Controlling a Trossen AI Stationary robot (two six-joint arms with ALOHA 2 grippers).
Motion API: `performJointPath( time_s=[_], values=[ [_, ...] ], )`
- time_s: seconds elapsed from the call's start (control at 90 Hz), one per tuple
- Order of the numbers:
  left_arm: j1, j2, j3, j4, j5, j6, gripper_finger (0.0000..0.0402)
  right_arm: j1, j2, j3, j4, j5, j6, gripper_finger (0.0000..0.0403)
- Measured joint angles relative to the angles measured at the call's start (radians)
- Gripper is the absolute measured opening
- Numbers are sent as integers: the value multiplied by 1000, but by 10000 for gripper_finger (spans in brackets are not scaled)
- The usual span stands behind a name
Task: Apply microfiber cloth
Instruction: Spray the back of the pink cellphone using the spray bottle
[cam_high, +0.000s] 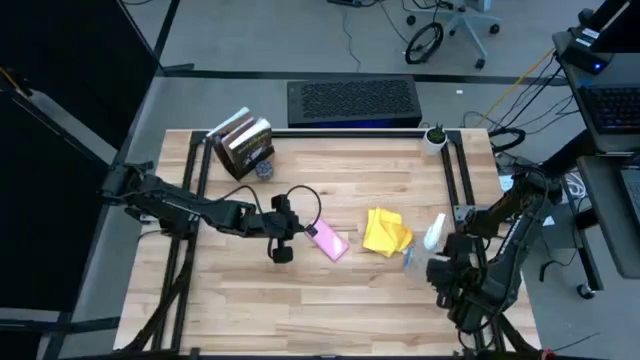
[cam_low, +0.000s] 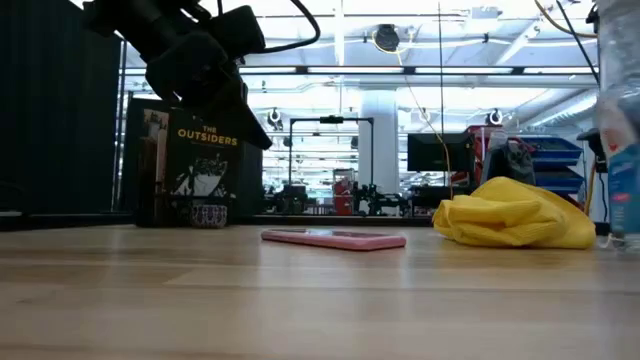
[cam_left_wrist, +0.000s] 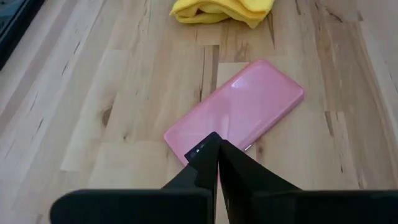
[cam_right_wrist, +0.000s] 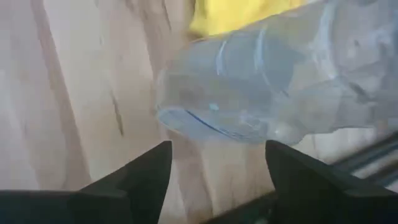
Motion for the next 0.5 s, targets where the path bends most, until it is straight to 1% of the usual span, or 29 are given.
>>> performJointPath(
  time_s=[0.044,0.178,0.222,0.367,0.5],
  values=[
    [0,0,0,-1,0,0,0,-2,0,1,3,-27,1,242],
    [0,0,0,0,0,0,0,2,0,3,-26,-184,43,242],
    [0,0,0,0,0,0,0,8,0,3,-37,-206,66,242],
    [0,0,0,-1,0,5,0,27,0,3,-86,-190,144,242],
    [0,0,0,-1,0,1,0,51,1,-25,-84,-123,184,242]
  ],
)
